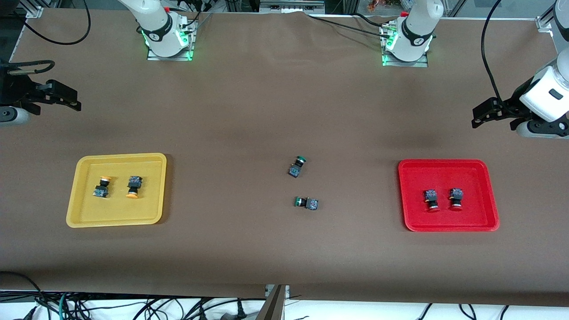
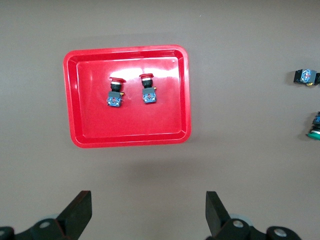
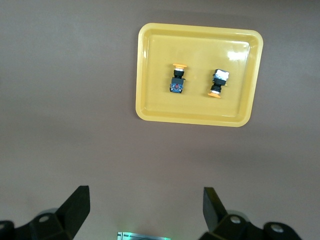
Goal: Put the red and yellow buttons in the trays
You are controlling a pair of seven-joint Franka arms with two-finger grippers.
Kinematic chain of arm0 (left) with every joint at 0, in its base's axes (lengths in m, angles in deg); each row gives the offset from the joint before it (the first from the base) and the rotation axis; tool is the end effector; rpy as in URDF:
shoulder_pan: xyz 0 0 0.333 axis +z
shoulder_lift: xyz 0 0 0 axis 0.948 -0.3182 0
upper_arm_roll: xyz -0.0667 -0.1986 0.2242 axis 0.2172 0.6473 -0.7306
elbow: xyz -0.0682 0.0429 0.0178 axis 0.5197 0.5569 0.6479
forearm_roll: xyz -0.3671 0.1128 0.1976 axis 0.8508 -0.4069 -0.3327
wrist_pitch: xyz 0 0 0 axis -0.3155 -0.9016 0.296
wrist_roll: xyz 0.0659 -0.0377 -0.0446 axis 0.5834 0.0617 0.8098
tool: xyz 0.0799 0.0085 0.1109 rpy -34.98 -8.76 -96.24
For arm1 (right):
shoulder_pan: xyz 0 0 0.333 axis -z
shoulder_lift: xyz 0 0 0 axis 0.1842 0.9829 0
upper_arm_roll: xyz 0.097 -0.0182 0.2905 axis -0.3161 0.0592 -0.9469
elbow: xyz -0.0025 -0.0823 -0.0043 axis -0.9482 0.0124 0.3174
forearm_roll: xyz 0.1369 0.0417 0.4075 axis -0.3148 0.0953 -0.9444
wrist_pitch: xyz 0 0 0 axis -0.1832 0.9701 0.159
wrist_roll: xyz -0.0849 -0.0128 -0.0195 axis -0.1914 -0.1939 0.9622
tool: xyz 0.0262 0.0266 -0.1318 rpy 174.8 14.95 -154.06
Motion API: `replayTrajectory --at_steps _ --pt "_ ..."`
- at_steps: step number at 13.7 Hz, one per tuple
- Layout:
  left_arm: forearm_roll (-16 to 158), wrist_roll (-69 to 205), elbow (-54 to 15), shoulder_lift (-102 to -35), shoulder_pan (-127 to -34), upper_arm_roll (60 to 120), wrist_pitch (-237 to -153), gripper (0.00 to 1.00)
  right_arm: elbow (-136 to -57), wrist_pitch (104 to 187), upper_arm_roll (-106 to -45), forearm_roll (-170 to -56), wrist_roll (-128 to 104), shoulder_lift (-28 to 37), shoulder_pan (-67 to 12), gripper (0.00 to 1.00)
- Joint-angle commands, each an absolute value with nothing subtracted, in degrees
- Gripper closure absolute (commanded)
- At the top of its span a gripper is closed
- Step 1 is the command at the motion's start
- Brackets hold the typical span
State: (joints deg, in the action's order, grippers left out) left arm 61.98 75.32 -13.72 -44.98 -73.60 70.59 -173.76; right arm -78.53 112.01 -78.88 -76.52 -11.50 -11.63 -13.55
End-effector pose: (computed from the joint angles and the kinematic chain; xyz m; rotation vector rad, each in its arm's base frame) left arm 0.6091 -0.0128 0.5353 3.1368 -0.0461 -0.0211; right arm 0.6143 0.0139 0.5814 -3.1297 -0.1819 0.1539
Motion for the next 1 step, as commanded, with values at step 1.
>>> replayTrajectory --at_steps 1 --pt "63.4 75.3 -11.9 -45.6 -73.7 70.5 -172.3 0.00 -78.3 111.8 -79.5 -76.1 -10.9 -11.8 -12.8 0.00"
